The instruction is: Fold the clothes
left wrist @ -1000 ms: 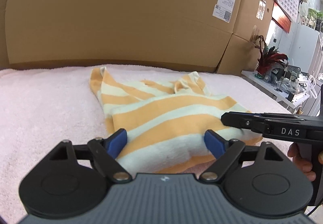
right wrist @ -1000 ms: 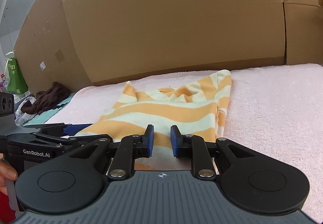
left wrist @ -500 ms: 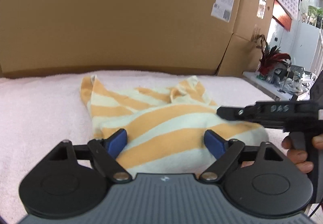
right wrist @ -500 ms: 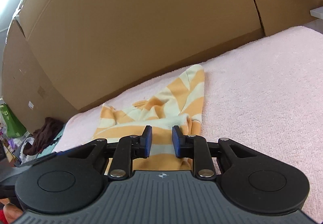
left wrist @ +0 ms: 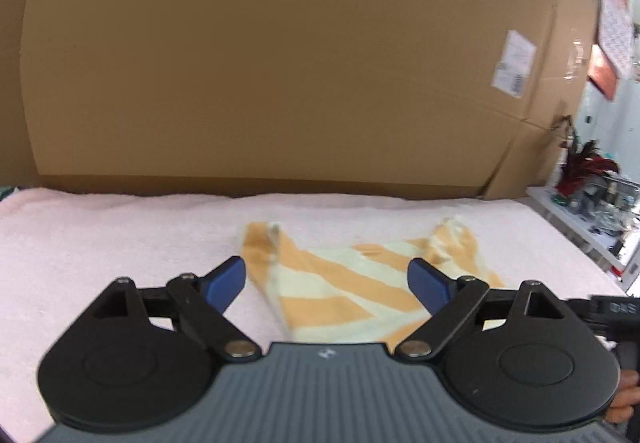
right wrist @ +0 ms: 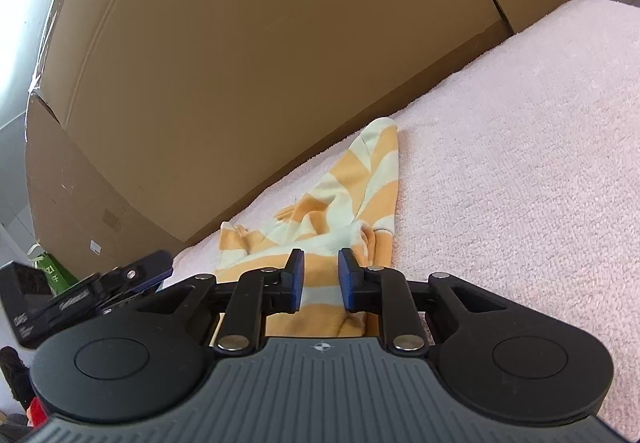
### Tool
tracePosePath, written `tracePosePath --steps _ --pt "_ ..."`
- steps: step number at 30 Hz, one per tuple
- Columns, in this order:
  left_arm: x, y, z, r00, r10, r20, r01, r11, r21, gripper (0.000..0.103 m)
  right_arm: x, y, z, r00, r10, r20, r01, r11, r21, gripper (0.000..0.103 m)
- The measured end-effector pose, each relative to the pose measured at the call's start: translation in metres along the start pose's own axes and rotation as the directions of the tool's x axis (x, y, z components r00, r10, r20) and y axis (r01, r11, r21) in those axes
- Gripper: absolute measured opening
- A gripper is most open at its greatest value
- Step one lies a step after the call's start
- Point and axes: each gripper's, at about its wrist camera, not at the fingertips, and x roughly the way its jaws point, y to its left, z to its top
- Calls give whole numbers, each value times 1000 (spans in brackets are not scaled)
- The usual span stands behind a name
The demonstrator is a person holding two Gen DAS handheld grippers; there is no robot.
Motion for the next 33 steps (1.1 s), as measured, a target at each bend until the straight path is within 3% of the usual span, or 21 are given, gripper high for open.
tracePosePath --steps 4,7,9,11,14,17,19,21,24,26,33 --pt "42 29 11 999 2 -36 -3 999 -46 71 -1 -6 0 1000 19 3 -19 999 30 19" --pt "58 41 1 996 -81 -41 76 993 -94 67 0 -10 1 1000 30 4 -30 998 48 19" --pt "58 42 -4 992 -116 -42 112 990 -83 67 0 -12 1 999 36 5 -36 998 58 19" --pt "58 45 -5 989 -146 -37 142 986 -88 79 0 -13 1 999 39 6 -39 997 63 19" --pt "59 52 -5 984 -171 -38 165 978 -129 85 -1 -12 1 999 35 8 -35 998 56 19" --pt "59 55 -4 982 -185 -34 179 974 -141 85 -4 -4 7 999 44 -12 -44 999 -16 31" --pt "58 55 -4 984 -176 -33 170 976 -135 82 -8 1 18 999 54 -9 -54 997 -59 52" --pt "59 55 -3 983 -179 -30 173 975 -141 79 -7 1 33 1000 5 5 -4 995 -96 64" --pt "59 58 -3 981 -194 -26 188 969 -158 79 3 -2 57 996 -93 -5 92 985 -146 63" --pt "59 57 -2 979 -200 -27 193 968 -158 84 20 -12 70 992 -106 -70 97 987 -126 61" --pt "59 58 -3 975 -222 -29 216 965 -152 90 71 -28 90 993 -9 -116 -7 990 -137 57"
